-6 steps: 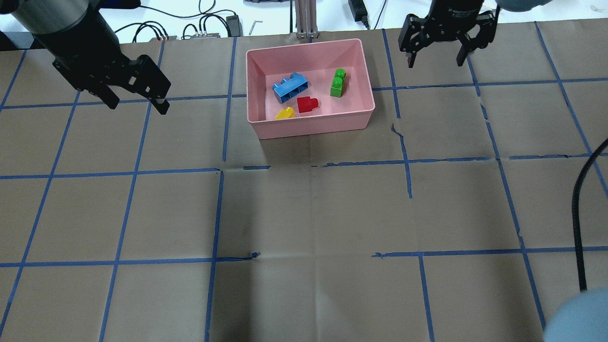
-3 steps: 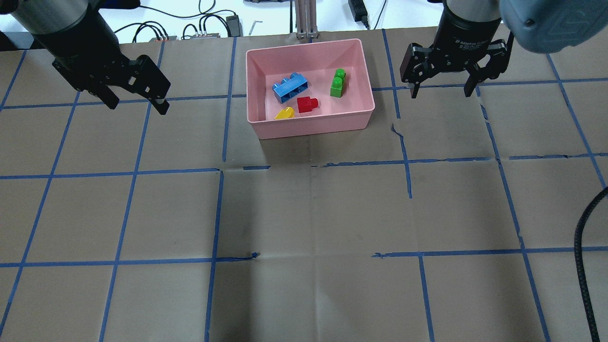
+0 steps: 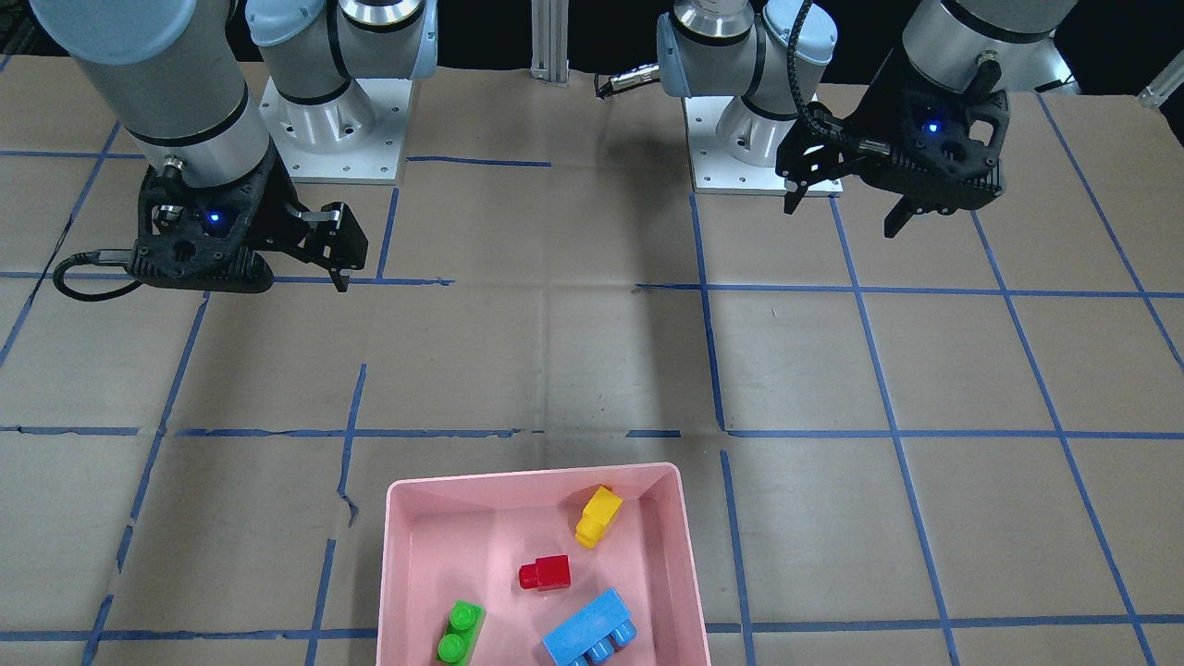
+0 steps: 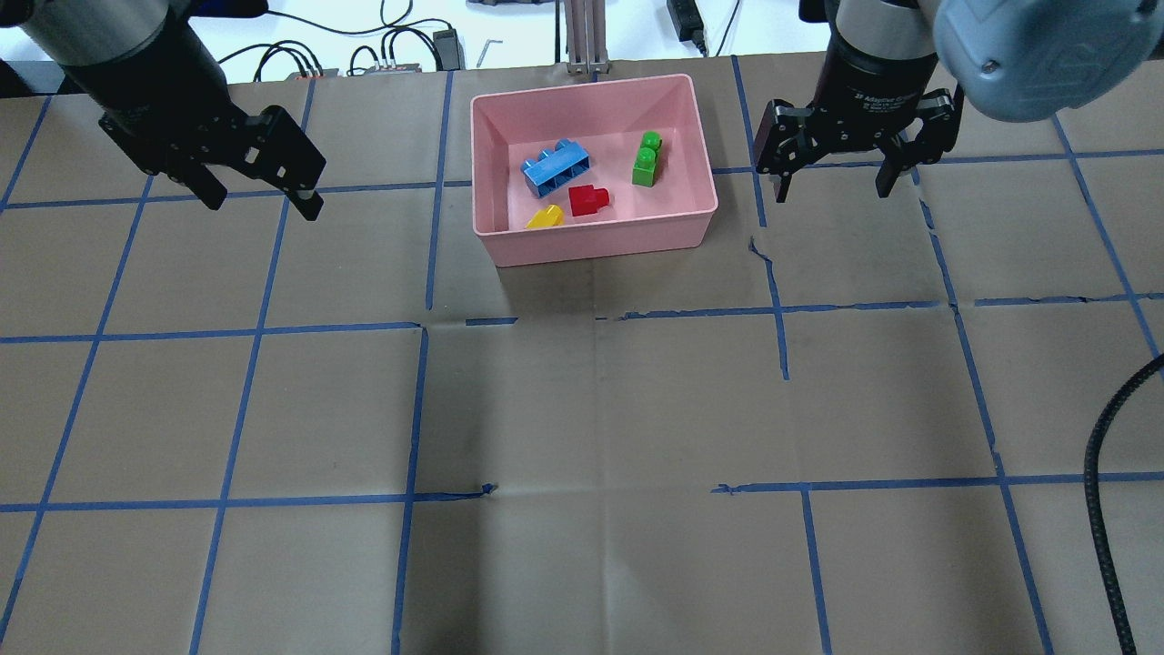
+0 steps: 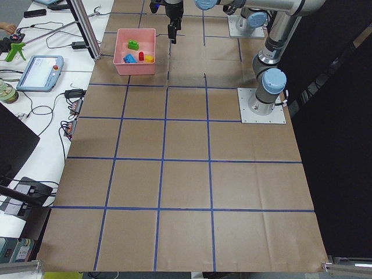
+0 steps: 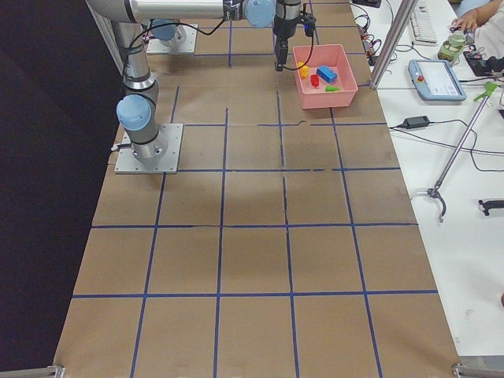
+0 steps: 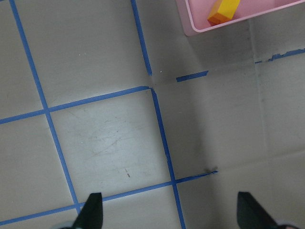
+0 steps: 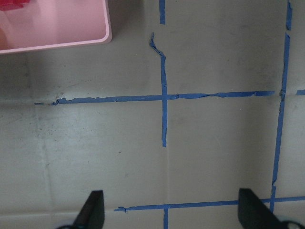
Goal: Put all blocks into box
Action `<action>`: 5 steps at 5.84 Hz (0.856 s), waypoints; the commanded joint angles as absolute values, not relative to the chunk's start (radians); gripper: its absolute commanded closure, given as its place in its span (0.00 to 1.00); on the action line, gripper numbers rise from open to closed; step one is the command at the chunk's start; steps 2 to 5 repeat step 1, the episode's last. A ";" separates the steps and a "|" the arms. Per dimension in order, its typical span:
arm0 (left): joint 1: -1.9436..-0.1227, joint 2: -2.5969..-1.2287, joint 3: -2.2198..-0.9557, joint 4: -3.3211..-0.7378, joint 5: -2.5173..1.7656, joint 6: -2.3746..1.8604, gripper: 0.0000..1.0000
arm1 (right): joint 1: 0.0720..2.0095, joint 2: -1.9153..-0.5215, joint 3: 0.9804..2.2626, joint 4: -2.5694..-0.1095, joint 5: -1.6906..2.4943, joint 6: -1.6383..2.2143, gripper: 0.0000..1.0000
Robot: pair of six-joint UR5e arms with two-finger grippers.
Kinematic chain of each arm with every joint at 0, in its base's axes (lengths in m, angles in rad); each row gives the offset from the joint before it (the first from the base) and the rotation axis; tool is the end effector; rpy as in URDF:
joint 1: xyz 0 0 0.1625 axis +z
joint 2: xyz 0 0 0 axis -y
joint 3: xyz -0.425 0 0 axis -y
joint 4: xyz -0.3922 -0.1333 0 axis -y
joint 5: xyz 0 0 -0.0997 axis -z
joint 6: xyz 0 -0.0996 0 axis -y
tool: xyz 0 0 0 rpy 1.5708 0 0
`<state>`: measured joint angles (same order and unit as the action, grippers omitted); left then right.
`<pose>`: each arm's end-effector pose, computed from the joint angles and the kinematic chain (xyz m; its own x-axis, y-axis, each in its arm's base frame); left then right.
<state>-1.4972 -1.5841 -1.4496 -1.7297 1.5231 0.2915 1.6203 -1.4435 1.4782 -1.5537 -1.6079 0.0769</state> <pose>-0.1016 -0.4989 0.5253 -0.9751 0.2136 0.0603 0.2159 0.9758 0.0351 0.1562 -0.5333 0.4659 -0.9988 0.0254 0.0409 0.0274 0.9984 0.0488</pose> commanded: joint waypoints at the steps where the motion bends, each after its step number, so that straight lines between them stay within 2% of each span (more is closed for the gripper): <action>1: -1.497 -1.577 -1.450 -1.735 1.523 0.291 0.00 | 1.615 -1.443 1.479 -1.557 -1.609 0.074 0.00; 5: -1.497 -1.577 -1.450 -1.735 1.523 0.291 0.00 | 1.615 -1.443 1.479 -1.557 -1.609 0.074 0.00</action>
